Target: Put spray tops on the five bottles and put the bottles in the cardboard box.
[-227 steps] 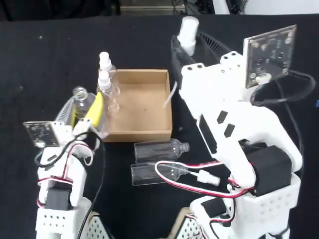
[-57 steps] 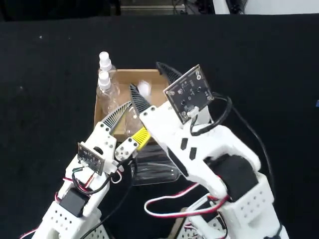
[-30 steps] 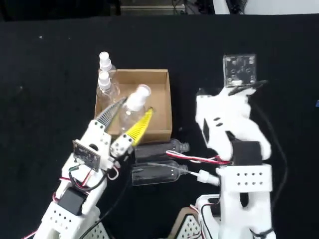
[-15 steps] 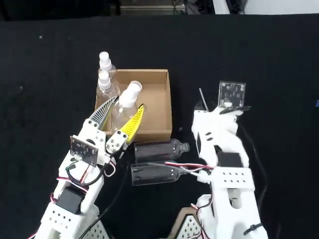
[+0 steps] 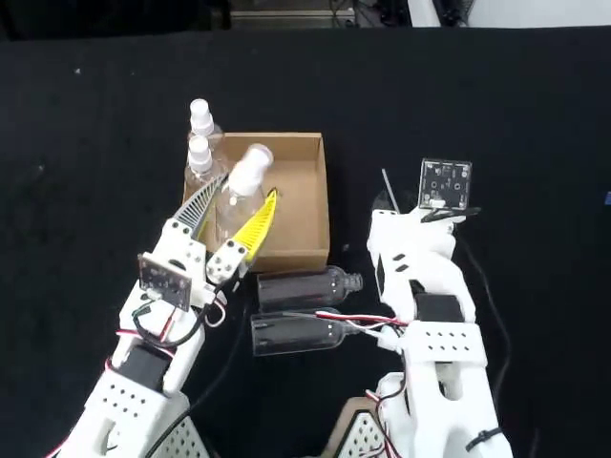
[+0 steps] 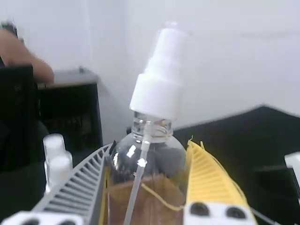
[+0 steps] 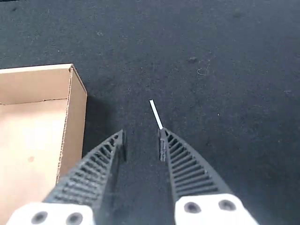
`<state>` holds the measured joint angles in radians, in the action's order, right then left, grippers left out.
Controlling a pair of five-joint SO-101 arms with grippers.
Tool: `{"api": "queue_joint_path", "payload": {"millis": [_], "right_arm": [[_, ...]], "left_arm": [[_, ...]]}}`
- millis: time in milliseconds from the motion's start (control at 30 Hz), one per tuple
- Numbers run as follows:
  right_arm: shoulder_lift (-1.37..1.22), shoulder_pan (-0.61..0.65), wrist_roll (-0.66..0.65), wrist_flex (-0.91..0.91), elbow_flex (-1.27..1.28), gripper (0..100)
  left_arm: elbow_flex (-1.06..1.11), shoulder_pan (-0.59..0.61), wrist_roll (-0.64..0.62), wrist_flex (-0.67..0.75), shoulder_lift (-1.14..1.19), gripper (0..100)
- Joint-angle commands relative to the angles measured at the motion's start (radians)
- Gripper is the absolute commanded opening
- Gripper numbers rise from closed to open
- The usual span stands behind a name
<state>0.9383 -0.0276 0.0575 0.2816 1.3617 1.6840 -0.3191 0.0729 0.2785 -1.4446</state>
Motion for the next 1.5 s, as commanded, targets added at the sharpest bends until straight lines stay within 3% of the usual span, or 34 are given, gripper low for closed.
{"api": "queue_joint_path", "payload": {"millis": [0,167,367,533,767,1467], "right_arm": [[-0.004,-0.017,0.0,-0.025,-0.002,9.9],[-0.004,-0.017,0.0,-0.023,-0.001,9.9],[-0.004,-0.017,0.0,-0.023,-0.001,9.9],[-0.004,-0.017,0.0,-0.023,-0.001,9.9],[-0.004,-0.017,0.0,-0.023,-0.001,9.9],[-0.002,-0.017,0.0,-0.031,0.013,9.9]], "left_arm": [[0.018,0.002,-0.003,0.244,0.193,3],[0.01,0.007,-0.003,0.293,0.359,3],[0.007,0.01,-0.003,0.295,0.388,3],[0.007,0.108,-0.011,0.295,0.396,3],[0.005,0.171,-0.184,0.295,0.391,3],[-0.042,0.223,-0.184,0.288,0.399,3]]}}
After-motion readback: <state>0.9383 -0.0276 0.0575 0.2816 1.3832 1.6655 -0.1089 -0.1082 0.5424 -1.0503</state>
